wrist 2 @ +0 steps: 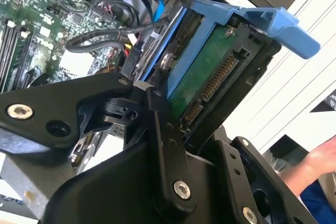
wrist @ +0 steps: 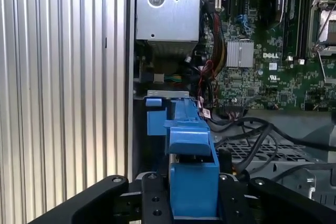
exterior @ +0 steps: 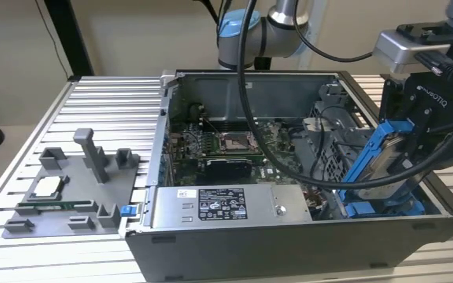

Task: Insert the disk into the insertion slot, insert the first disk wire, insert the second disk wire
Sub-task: 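Insert the disk into the insertion slot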

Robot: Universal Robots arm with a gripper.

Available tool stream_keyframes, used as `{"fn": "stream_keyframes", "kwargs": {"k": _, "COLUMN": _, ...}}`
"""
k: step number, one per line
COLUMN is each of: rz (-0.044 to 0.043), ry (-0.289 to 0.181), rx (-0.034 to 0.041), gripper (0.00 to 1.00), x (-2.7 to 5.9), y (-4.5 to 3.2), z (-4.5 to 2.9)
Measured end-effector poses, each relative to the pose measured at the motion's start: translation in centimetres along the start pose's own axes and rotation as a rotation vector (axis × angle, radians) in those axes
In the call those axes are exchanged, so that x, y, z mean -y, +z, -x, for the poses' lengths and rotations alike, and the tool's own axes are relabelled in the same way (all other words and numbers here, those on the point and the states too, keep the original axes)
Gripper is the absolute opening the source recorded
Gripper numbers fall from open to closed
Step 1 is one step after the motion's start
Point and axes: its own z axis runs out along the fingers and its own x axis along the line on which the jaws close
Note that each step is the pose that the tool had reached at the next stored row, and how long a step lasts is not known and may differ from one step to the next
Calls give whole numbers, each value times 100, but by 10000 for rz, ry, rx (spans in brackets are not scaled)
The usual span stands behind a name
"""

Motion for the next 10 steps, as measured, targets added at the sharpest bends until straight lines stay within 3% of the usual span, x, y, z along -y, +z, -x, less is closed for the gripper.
{"fn": "stream_keyframes", "kwargs": {"k": 7, "rz": 0, "ry": -2, "rx": -1, "gripper": 0, "x": 0, "y": 126, "z": 1}}
{"fn": "stream_keyframes", "kwargs": {"k": 10, "rz": 0, "ry": -1, "rx": -2, "gripper": 0, "x": 0, "y": 139, "z": 1}}
